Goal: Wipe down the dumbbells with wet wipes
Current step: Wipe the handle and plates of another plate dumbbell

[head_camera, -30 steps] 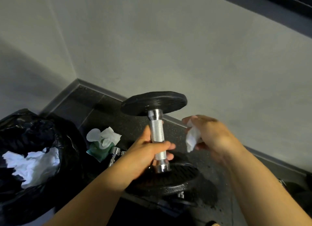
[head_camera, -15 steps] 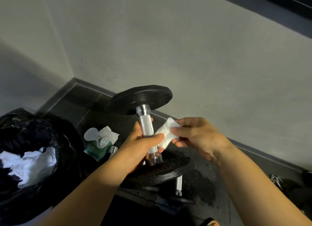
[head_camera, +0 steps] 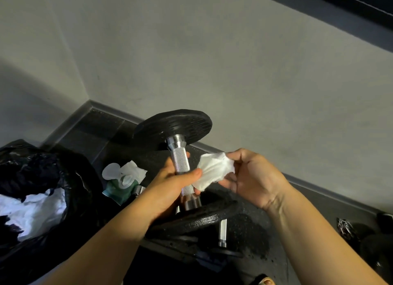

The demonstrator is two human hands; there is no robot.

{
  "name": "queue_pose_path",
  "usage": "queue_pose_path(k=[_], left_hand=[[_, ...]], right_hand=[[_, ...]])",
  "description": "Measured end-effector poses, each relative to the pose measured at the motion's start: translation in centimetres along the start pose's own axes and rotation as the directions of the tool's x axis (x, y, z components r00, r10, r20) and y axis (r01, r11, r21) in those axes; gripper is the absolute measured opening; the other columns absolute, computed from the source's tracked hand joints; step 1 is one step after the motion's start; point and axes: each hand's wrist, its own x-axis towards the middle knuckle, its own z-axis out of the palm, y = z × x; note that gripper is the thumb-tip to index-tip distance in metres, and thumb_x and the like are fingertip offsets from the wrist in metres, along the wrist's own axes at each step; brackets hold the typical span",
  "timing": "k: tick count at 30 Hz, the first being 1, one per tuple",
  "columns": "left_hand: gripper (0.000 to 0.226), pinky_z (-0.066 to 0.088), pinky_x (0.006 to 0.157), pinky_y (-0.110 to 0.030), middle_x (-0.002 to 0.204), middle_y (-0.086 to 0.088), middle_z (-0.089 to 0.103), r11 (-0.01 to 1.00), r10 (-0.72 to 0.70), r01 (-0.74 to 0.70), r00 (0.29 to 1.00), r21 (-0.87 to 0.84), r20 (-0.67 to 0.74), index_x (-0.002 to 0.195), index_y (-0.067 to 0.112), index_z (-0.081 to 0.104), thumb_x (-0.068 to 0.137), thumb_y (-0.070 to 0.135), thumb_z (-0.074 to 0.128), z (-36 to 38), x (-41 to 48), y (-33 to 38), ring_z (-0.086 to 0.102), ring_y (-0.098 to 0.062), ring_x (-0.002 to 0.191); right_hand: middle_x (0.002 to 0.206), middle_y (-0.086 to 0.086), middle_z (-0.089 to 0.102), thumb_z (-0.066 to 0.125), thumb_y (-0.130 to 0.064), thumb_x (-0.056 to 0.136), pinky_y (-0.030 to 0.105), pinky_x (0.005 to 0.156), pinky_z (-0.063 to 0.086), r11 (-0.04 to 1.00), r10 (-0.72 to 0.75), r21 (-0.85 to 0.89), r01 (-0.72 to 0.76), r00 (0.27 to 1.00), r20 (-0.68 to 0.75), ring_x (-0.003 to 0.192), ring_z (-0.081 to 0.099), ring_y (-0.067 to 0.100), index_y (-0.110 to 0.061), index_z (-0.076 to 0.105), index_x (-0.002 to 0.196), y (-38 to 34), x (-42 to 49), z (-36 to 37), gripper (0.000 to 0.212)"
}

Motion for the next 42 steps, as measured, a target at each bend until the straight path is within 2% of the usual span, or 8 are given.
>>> queue_pose_path(k=[6,10,15,19,27,32,37,42], left_hand=[[0.05,0.052,0.092,-0.043,0.075,-0.005,0.072,0.999,-0.043,0.042,0.996,0.004,0.078,0.114,0.04,0.05,0.078,0.015,0.074,0.2,0.0,-0.3,0.069,-0.019,0.075],[0.049,0.055,0.08,-0.037,0.076,-0.003,0.067,0.995,-0.083,0.086,0.995,-0.045,0.061,0.119,0.034,0.05,0.081,0.011,0.072,0.8,0.1,-0.6,0.066,-0.018,0.071],[0.046,0.053,0.078,-0.04,0.08,-0.003,0.063,0.995,-0.091,0.093,0.994,-0.023,0.053,0.121,0.033,0.05,0.086,0.01,0.068,1.0,-0.1,-0.7,0.065,-0.02,0.07],[0.048,0.053,0.08,-0.039,0.074,0.003,0.066,0.995,-0.095,0.093,0.992,0.03,0.087,0.125,0.036,0.047,0.087,0.014,0.067,1.4,-0.4,-0.8,0.066,-0.017,0.071],[0.037,0.053,0.067,-0.026,0.092,0.0,0.064,0.992,-0.124,0.122,0.991,0.041,0.058,0.118,0.031,0.046,0.09,0.016,0.064,1.6,-0.4,-0.4,0.069,-0.009,0.067],[0.037,0.053,0.067,-0.029,0.081,-0.002,0.064,0.996,-0.079,0.077,0.997,0.048,0.027,0.12,0.029,0.045,0.09,0.017,0.064,1.6,-0.3,-0.4,0.068,-0.01,0.065],[0.046,0.051,0.059,-0.022,0.083,-0.005,0.065,0.998,-0.003,0.002,1.0,0.065,0.014,0.13,0.022,0.039,0.091,0.009,0.06,1.7,-0.4,-0.1,0.066,-0.009,0.061],[0.038,0.049,0.054,-0.014,0.07,0.001,0.063,0.994,0.034,-0.035,0.999,0.108,0.007,0.12,0.022,0.043,0.09,0.002,0.055,1.9,-0.8,0.6,0.063,-0.004,0.055]], right_hand=[[0.076,0.007,0.057,0.046,-0.015,0.097,0.038,0.058,0.051,0.947,-0.222,-0.282,0.153,0.947,-0.232,0.068,0.056,0.022,-0.008,0.056,0.088,-0.4,0.6,-0.3,0.015],[0.074,0.005,0.057,0.042,-0.023,0.099,0.035,0.061,0.048,0.406,-0.668,-0.897,0.176,0.727,-0.16,0.066,0.055,0.021,-0.01,0.048,0.092,-1.4,0.4,-1.3,0.016],[0.068,0.006,0.052,0.039,-0.02,0.096,0.028,0.047,0.033,0.185,-0.642,-0.982,-0.029,0.753,-0.143,0.057,0.048,0.021,-0.006,0.047,0.087,-2.4,0.7,-1.0,0.018],[0.076,0.016,0.067,0.041,-0.017,0.094,0.043,0.067,0.056,0.377,-0.508,-0.92,0.111,0.855,-0.105,0.071,0.064,0.033,-0.005,0.054,0.087,-2.9,1.0,-0.2,0.019],[0.09,0.007,0.068,0.053,-0.02,0.095,0.041,0.094,0.045,0.832,-0.265,-0.47,0.294,0.956,0.129,0.093,0.059,0.023,-0.015,0.067,0.081,-0.8,0.0,2.3,0.02],[0.08,0.005,0.071,0.057,-0.009,0.092,0.015,0.069,0.049,0.86,-0.341,-0.332,0.388,0.92,0.194,0.074,0.064,0.007,-0.006,0.069,0.085,0.8,0.7,4.1,0.014],[0.076,0.002,0.058,0.077,-0.012,0.077,0.017,0.055,0.048,0.792,-0.457,-0.494,0.358,0.885,-0.091,0.066,0.058,0.01,-0.012,0.051,0.082,2.4,2.2,5.2,0.027],[0.087,0.01,0.067,0.07,-0.045,0.08,0.033,0.044,0.051,0.81,-0.119,-0.585,0.051,0.99,-0.079,0.062,0.066,0.026,-0.015,0.059,0.099,1.8,2.5,6.8,0.037]])
